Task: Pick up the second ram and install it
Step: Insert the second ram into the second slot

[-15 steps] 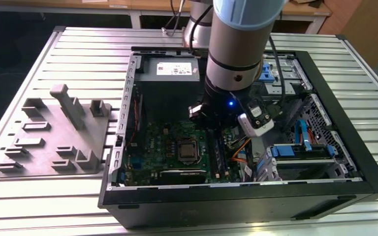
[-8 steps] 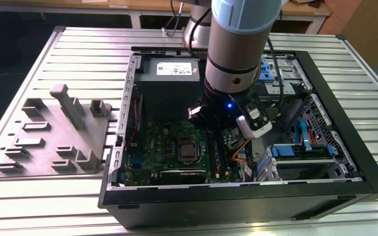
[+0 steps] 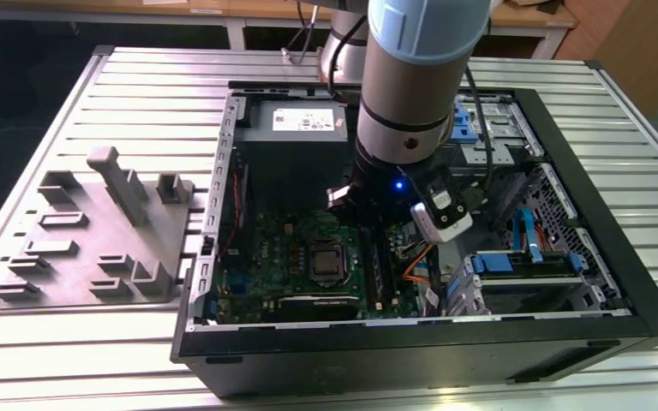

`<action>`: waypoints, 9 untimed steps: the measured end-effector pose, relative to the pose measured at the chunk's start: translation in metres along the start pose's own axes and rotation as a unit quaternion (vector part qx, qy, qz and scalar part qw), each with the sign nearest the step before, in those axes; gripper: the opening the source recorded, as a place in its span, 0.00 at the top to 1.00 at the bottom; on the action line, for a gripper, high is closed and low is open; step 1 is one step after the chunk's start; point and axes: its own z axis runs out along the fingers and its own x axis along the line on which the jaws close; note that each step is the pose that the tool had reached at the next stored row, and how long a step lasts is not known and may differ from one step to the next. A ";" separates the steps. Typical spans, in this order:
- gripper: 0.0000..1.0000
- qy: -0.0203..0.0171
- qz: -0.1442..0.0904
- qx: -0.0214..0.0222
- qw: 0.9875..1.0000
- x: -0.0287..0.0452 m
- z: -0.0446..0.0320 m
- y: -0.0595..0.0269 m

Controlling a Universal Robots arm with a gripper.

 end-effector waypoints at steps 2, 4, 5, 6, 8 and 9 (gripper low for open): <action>0.92 0.000 0.000 -0.001 1.000 0.0000 0.0000 -0.0001; 0.92 0.000 0.000 -0.001 1.000 0.0000 0.0004 -0.0013; 0.92 0.000 0.000 -0.001 1.000 0.0000 0.0006 -0.0019; 0.92 0.000 0.000 -0.001 1.000 0.0001 0.0008 -0.0023; 0.92 0.000 0.000 -0.001 1.000 0.0001 0.0009 -0.0023; 0.92 0.000 0.000 -0.001 1.000 0.0000 0.0010 -0.0023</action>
